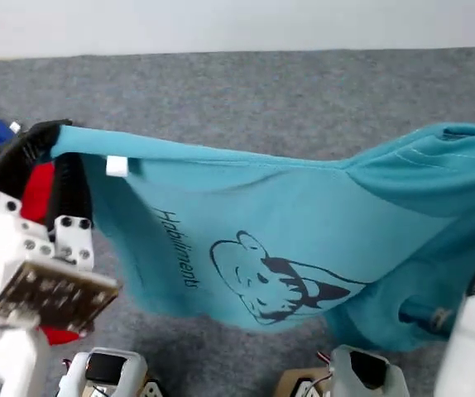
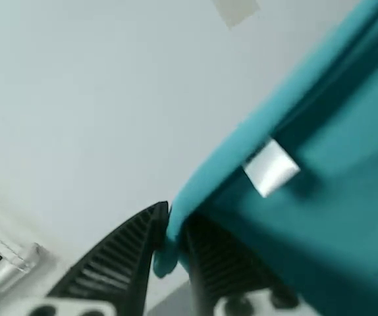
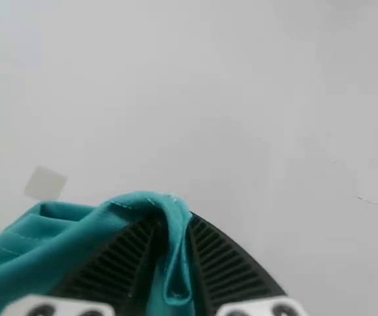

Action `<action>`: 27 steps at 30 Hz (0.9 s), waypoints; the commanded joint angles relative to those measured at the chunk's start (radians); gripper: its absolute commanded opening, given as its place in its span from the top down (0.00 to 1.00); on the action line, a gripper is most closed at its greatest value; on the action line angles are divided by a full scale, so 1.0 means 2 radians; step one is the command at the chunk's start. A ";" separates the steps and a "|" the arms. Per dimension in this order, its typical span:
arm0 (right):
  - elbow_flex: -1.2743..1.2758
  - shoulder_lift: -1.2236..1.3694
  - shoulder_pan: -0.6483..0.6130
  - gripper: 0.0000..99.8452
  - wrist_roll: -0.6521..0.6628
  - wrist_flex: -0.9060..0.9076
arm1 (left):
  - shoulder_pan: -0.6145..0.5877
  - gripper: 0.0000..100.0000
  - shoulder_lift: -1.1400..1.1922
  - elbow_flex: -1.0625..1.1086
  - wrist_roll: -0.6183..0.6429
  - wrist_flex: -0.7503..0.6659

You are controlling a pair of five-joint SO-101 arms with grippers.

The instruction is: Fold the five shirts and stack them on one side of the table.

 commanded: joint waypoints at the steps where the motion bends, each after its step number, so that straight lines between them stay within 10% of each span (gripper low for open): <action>1: 0.056 0.010 0.003 0.99 0.003 -0.007 | -0.002 1.00 -0.002 0.020 -0.003 0.029; 10: 0.294 0.014 0.002 0.99 -0.076 -0.035 | -0.002 1.00 -0.001 0.194 -0.003 -0.005; 27: 0.881 0.014 -0.023 0.99 -0.022 -0.531 | 0.002 1.00 0.110 0.582 -0.033 -0.614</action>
